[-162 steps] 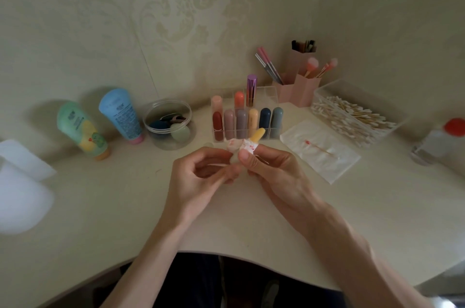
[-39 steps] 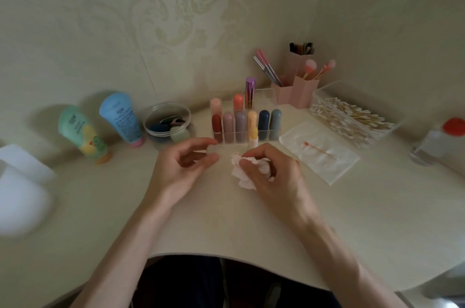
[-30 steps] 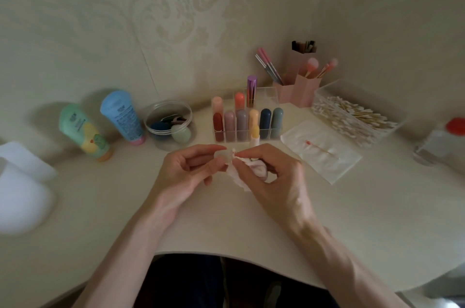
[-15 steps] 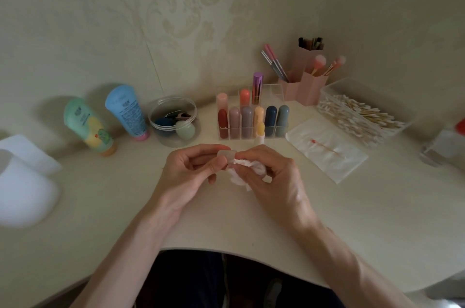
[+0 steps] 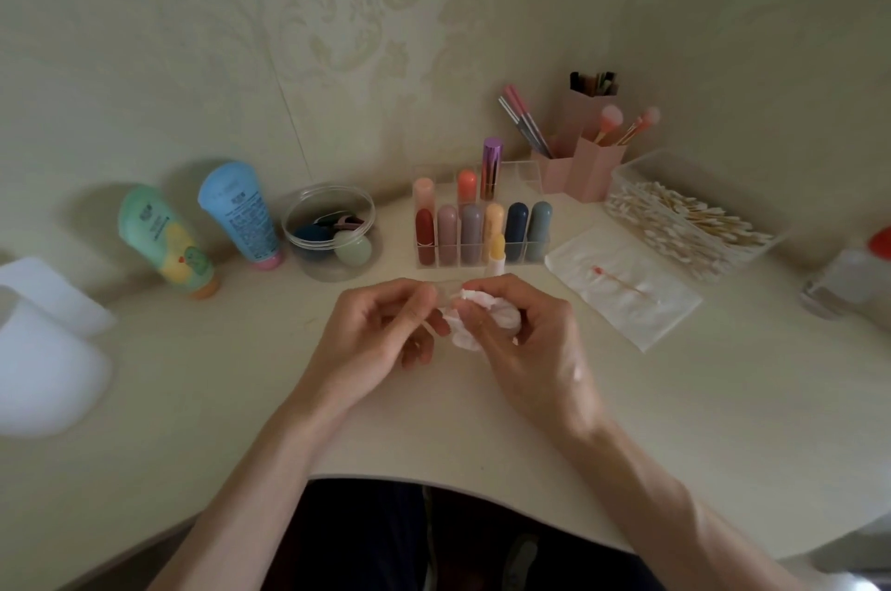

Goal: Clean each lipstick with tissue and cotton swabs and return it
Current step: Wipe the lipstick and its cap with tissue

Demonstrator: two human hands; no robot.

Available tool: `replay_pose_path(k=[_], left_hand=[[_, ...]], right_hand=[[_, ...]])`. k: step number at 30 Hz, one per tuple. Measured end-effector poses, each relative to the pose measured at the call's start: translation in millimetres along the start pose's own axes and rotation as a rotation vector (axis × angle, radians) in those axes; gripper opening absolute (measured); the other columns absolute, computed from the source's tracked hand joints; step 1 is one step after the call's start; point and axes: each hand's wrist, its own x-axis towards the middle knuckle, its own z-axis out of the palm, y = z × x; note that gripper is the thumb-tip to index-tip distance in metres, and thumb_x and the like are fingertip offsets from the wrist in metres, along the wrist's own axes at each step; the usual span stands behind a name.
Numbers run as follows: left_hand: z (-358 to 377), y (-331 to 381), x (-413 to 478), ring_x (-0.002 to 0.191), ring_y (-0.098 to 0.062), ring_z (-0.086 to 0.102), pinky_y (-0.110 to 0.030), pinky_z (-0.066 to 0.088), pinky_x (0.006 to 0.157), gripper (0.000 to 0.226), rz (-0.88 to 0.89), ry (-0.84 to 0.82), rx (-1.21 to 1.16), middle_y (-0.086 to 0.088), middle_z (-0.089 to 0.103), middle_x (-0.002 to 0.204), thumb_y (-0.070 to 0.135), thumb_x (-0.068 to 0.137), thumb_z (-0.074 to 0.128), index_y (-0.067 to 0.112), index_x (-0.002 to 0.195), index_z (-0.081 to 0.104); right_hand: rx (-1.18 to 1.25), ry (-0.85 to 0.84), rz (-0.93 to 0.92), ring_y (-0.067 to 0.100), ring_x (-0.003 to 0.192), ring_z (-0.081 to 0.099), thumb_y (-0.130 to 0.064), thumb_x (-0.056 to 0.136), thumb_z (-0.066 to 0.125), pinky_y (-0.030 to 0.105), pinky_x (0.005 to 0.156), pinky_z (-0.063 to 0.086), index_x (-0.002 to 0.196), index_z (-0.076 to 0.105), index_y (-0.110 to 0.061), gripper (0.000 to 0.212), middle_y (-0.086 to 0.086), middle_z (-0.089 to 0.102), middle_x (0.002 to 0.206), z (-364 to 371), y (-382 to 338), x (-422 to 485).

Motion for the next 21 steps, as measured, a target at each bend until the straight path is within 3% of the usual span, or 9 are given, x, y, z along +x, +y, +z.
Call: replay_pose_path(k=[4,6,8,12,15,19,21], left_hand=[[-1,-4,2,0.055,-0.012,0.055,-0.022,0.042,0.052,0.019,0.000,0.093,-0.009,-0.006,0.067,0.066,0.020,0.095,0.065,0.007,0.095,0.079],[-4,-4,2,0.058,-0.015,0.055,-0.023,0.042,0.052,0.023,-0.012,0.114,-0.045,-0.011,0.066,0.068,0.027,0.092,0.067,0.008,0.094,0.081],[-5,-4,1,0.060,-0.016,0.055,-0.023,0.042,0.052,0.026,-0.022,0.107,-0.075,-0.012,0.067,0.070,0.032,0.089,0.067,0.011,0.093,0.082],[-6,-4,1,0.061,-0.014,0.055,-0.022,0.040,0.052,0.024,-0.028,0.095,-0.123,-0.008,0.068,0.070,0.031,0.089,0.066,0.015,0.093,0.084],[-6,-4,0,0.058,-0.012,0.054,-0.021,0.041,0.051,0.023,-0.014,0.076,-0.115,-0.008,0.065,0.066,0.032,0.087,0.066,0.016,0.089,0.083],[-6,-3,0,0.058,-0.010,0.057,-0.019,0.042,0.051,0.024,-0.012,0.030,-0.087,-0.009,0.074,0.078,0.024,0.086,0.068,0.008,0.098,0.080],[-6,-4,1,0.059,-0.011,0.057,-0.019,0.043,0.051,0.021,-0.010,0.025,-0.085,-0.009,0.076,0.080,0.023,0.084,0.070,0.011,0.097,0.081]], right_hand=[[0.096,-0.101,0.047,0.003,0.076,0.070,-0.025,0.094,0.074,0.020,0.067,0.055,0.108,0.080,-0.013,0.019,-0.009,0.078,0.085,0,-4,0],[0.194,-0.170,0.133,0.014,0.092,0.075,-0.027,0.099,0.067,0.034,0.081,0.062,0.119,0.078,-0.011,0.028,0.000,0.081,0.101,-3,-7,0],[0.257,-0.238,0.186,0.024,0.105,0.075,-0.029,0.101,0.063,0.043,0.092,0.059,0.124,0.076,-0.011,0.032,0.007,0.079,0.111,-5,-8,1],[0.483,-0.265,0.354,0.026,0.105,0.073,-0.038,0.099,0.059,0.036,0.091,0.057,0.118,0.078,-0.011,0.038,0.013,0.078,0.115,-7,-7,6],[0.353,-0.271,0.248,0.030,0.111,0.073,-0.032,0.097,0.069,0.046,0.099,0.057,0.125,0.076,-0.009,0.037,0.010,0.078,0.118,-9,1,5],[0.172,-0.162,0.126,0.028,0.084,0.076,-0.022,0.091,0.078,0.041,0.071,0.060,0.116,0.079,-0.007,0.029,0.010,0.081,0.096,-5,8,4],[0.121,-0.140,0.077,0.025,0.079,0.076,-0.013,0.093,0.078,0.037,0.070,0.060,0.108,0.080,-0.008,0.015,0.001,0.080,0.089,-3,8,3]])
